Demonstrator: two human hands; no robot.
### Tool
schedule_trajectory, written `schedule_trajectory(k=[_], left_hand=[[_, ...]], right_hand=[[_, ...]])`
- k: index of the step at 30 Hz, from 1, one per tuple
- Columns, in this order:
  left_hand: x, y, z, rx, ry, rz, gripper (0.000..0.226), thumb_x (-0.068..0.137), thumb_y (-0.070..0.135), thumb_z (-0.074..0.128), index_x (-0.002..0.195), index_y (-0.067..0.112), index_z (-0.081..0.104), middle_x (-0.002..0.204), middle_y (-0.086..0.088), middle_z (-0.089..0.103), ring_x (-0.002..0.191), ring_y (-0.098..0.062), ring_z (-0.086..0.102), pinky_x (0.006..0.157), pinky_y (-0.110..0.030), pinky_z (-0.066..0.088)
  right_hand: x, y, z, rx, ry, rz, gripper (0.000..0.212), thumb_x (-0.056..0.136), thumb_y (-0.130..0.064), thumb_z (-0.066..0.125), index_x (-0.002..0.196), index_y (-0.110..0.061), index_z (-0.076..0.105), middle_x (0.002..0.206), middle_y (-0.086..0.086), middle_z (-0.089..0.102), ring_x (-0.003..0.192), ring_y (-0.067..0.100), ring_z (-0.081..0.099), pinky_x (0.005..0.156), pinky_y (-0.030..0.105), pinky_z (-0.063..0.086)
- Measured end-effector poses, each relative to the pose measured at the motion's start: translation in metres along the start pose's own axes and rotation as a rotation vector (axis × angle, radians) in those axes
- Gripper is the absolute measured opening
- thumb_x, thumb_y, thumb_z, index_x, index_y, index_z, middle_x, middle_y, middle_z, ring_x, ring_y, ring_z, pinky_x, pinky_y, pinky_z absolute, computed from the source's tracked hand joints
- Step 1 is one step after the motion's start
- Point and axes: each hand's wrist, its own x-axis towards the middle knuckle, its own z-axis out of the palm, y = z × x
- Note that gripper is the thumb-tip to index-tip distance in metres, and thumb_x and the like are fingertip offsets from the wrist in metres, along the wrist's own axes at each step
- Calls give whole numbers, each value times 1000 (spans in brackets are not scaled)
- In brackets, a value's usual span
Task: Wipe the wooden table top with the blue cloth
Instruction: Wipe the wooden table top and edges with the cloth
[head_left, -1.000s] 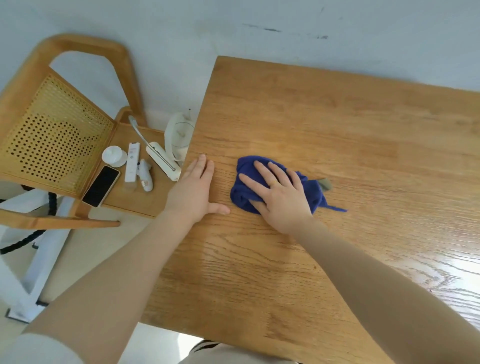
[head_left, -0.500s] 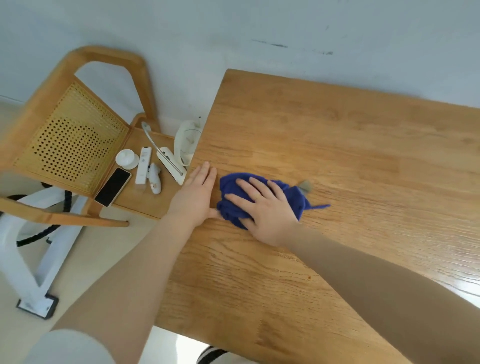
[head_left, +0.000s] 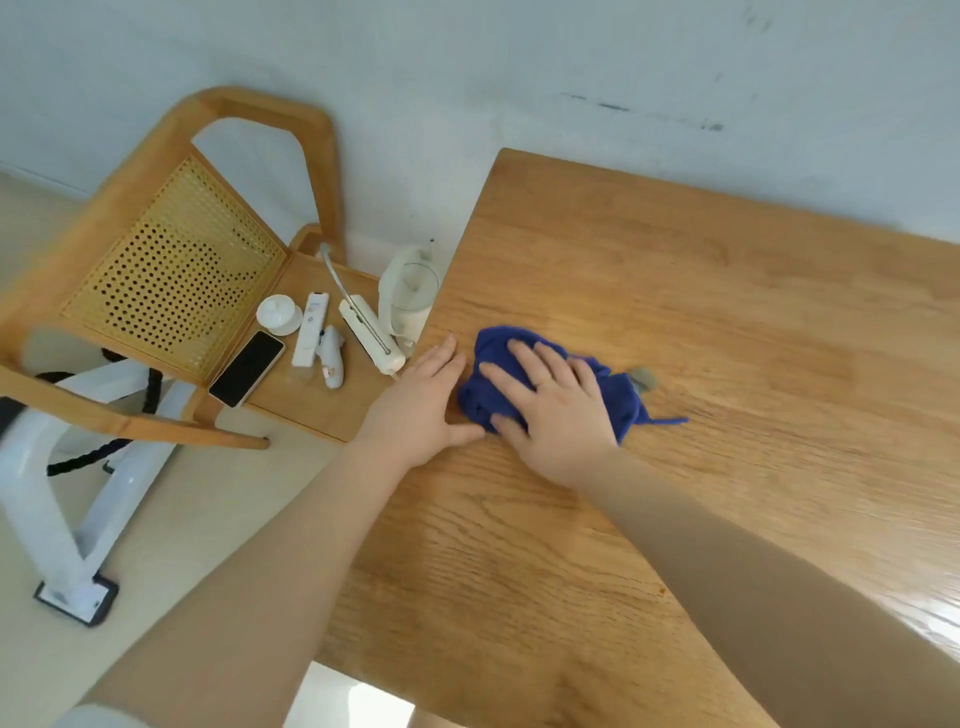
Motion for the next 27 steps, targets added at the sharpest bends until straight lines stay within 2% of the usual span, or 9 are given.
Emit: schedule_trajectory(k=[2,6,11,14,18,20,22,24,27], left_hand=[[-9,-12,-2,73,16,38,87,85,45,60,149,15,10,159,0,-2,145,-14,3,117,-29,10],[-25,-40,-2,68,35,-21,89,84,52,55,150,14,8,158,-1,0,145,-16,5,117,-31,14],[-23,-55,-3,-65,-42,-9,75,91,46,47,150,17,10,157,2,13,142,-14,17,112,-28,21],[-25,-58,-6,-275,-42,6,54,99,31,35,148,15,20,155,2,22,141,-12,21,110,-20,16],[-30,-65,-11,-628,-53,-50,40,101,19,32,141,17,33,130,7,47,125,-9,43,97,-20,31],[-34,-65,-11,-779,-61,-93,46,101,16,32,146,19,20,127,12,42,119,-3,42,93,-15,31],[-36,-64,-10,-855,-76,-107,53,101,16,33,148,25,9,128,16,41,113,5,42,86,-2,30],[-37,-64,-13,-772,-34,-78,56,99,21,41,147,27,12,132,17,42,121,4,41,88,0,27],[-41,-70,-14,-391,39,-27,68,86,38,62,143,20,29,142,6,40,131,-9,36,101,-19,29]], right_hand=[[-21,-19,6,12,-22,-28,57,87,-57,18,140,-40,30,153,2,27,140,28,24,111,48,16],[11,-21,0,41,-26,22,58,86,-58,7,140,-46,24,155,-4,19,142,24,15,113,44,8],[91,-26,-1,17,53,181,46,95,-53,25,141,-45,24,156,-4,15,143,23,10,113,46,6],[95,-32,-2,-6,44,164,47,94,-54,26,141,-45,24,156,-4,15,143,23,10,114,47,6],[44,-57,11,-30,46,-43,54,88,-56,17,139,-43,31,153,-3,27,140,26,23,110,50,15],[34,-62,15,-29,22,-91,53,88,-53,19,137,-42,34,151,-2,32,138,27,28,108,51,20],[45,-55,11,-46,10,-107,52,89,-53,19,137,-42,35,150,-3,33,138,26,28,107,49,21],[66,-46,6,-46,45,-22,49,91,-53,20,138,-44,32,152,-4,28,140,23,23,108,47,18],[96,-40,4,-23,80,169,44,96,-49,29,140,-44,27,155,-4,19,142,23,15,111,45,12]])
